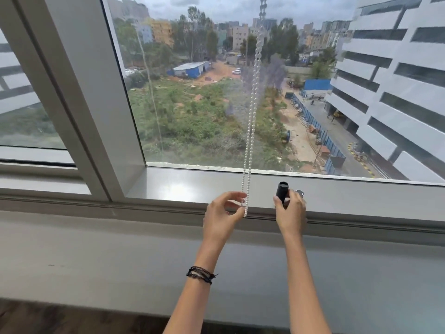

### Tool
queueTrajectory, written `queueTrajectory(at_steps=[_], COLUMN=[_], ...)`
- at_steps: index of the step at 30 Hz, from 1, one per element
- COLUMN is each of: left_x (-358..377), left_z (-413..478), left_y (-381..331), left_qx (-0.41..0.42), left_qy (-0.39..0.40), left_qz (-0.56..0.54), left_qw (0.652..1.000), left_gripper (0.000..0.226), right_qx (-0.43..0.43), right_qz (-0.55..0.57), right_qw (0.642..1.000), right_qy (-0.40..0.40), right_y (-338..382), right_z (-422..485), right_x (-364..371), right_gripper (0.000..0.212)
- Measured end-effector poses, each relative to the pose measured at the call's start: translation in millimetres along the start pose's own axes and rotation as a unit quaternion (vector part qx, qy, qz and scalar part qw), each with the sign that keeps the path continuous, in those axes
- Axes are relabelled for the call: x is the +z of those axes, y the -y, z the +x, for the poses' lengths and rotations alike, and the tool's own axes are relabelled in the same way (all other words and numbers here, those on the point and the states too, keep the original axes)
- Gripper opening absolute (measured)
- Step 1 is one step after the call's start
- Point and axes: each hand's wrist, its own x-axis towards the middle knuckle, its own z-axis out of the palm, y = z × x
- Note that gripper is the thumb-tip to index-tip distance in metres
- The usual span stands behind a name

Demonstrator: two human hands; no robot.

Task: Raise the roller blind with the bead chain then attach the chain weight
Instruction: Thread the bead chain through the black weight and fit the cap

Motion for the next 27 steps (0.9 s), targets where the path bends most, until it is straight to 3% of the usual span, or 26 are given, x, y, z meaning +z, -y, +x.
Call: queueTrajectory(at_steps=[4, 10, 16, 27], left_x=[-1, -14, -25, -31], left_z=[-1, 0, 2, -1], left_y=[1, 3, 5, 11], left_qx=[-0.008, -0.002, -0.004, 0.013], left_qy=[-0.017, -0.012, -0.014, 0.03], left_qz=[-0.009, -0.002, -0.003, -0.009], left_qw=[1.0, 1.0, 1.0, 0.999], left_gripper=[0.029, 0.037, 0.037, 0.024], right_qx=[-0.062, -0.088, -0.114, -0.099], right_qz=[0.099, 0.193, 0.139, 0.13], right_qw=[0.991, 0.959, 0.93, 0.907], right_qy=[0.07, 0.188, 0.32, 0.389], right_y=[4, 23, 32, 35], right_z=[-1, -16, -32, -54], right_x=[-10, -18, -16, -7], right_gripper=[0.015, 0.034, 0.026, 0.031])
